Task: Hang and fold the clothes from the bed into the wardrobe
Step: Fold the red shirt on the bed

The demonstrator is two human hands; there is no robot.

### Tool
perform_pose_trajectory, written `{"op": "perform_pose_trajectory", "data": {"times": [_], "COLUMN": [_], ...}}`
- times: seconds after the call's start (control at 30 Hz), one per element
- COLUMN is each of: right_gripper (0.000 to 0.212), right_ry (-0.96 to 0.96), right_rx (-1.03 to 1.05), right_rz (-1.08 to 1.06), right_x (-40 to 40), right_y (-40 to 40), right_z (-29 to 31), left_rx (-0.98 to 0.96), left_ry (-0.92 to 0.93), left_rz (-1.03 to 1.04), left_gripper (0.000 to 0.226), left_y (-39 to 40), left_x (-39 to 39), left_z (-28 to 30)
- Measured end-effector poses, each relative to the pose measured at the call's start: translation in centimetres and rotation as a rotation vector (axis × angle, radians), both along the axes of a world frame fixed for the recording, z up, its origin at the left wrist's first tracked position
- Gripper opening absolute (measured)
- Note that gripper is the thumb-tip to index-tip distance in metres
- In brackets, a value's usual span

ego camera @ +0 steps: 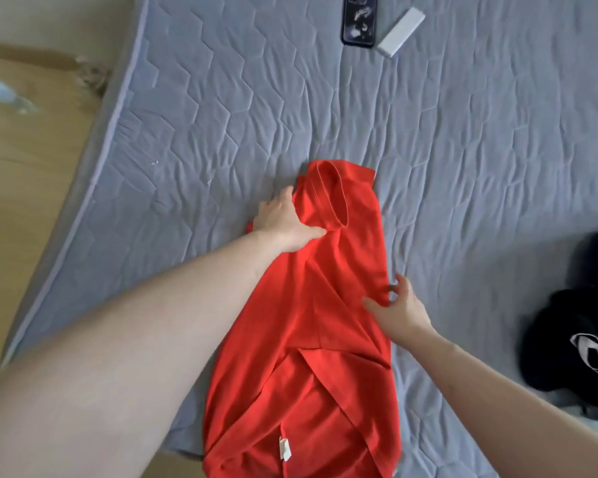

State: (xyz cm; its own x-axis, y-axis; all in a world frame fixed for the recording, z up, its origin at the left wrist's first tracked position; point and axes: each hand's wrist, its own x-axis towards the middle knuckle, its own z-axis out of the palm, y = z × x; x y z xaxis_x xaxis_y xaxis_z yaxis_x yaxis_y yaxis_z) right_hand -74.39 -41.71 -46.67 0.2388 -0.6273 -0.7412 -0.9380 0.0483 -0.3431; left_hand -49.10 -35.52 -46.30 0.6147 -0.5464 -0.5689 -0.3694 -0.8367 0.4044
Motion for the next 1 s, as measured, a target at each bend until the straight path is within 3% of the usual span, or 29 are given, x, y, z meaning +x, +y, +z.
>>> {"op": "perform_pose_trajectory", "data": {"times": [0.07,0.17,0.23,0.3,0.4,0.5,0.63,0.73,0.83,0.9,1.0], "right_gripper": [0.092,0.052,0.035,0.038,0.031,0.028,0.032,0.054,0.069,0.073,0.067], "right_ry": [-0.006,-0.085,-0.206,-0.340,-0.469,-0.433,-0.291,-0.188,-0.199,-0.254,-0.319], "right_rx": [0.028,-0.072,-0.116,-0.110,0.017,0.127,0.103,0.053,0.033,0.003,0.029], "right_rz": [-0.013,-0.039,-0.093,-0.074,0.176,0.347,0.229,0.107,-0.044,-0.169,-0.309], "right_x": [0.2,0.5,1.3,2.4,4.0,5.2,7.8,10.3,13.6,16.3,19.6], "right_y": [1.1,2.8,4.3,5.7,7.4,8.2,7.4,6.7,6.9,6.7,6.1], "right_z": [-1.0,-0.9,0.3,2.1,4.4,5.4,3.6,0.7,-2.2,-3.8,-5.0], "left_rx": [0.068,-0.054,-0.220,-0.407,-0.613,-0.538,-0.203,0.075,0.058,0.027,0.083], "left_ry": [-0.007,-0.110,-0.104,-0.091,-0.067,-0.152,-0.133,-0.063,0.020,0.012,-0.004], "left_rz": [0.002,0.018,0.148,0.393,0.717,0.852,1.063,0.990,0.892,0.858,0.625], "left_gripper": [0.105,0.028,0.028,0.024,0.021,0.011,0.027,0.029,0.037,0.060,0.123], "left_y": [-1.1,-1.0,0.6,3.3,9.3,15.2,22.0,25.2,24.9,23.9,22.4], "left_x": [-0.7,-1.5,-1.4,0.1,3.7,7.7,13.1,14.5,14.3,14.5,14.7], "left_z": [-0.9,-0.9,0.2,1.7,3.9,5.3,3.8,2.2,1.8,0.9,-1.4]}}
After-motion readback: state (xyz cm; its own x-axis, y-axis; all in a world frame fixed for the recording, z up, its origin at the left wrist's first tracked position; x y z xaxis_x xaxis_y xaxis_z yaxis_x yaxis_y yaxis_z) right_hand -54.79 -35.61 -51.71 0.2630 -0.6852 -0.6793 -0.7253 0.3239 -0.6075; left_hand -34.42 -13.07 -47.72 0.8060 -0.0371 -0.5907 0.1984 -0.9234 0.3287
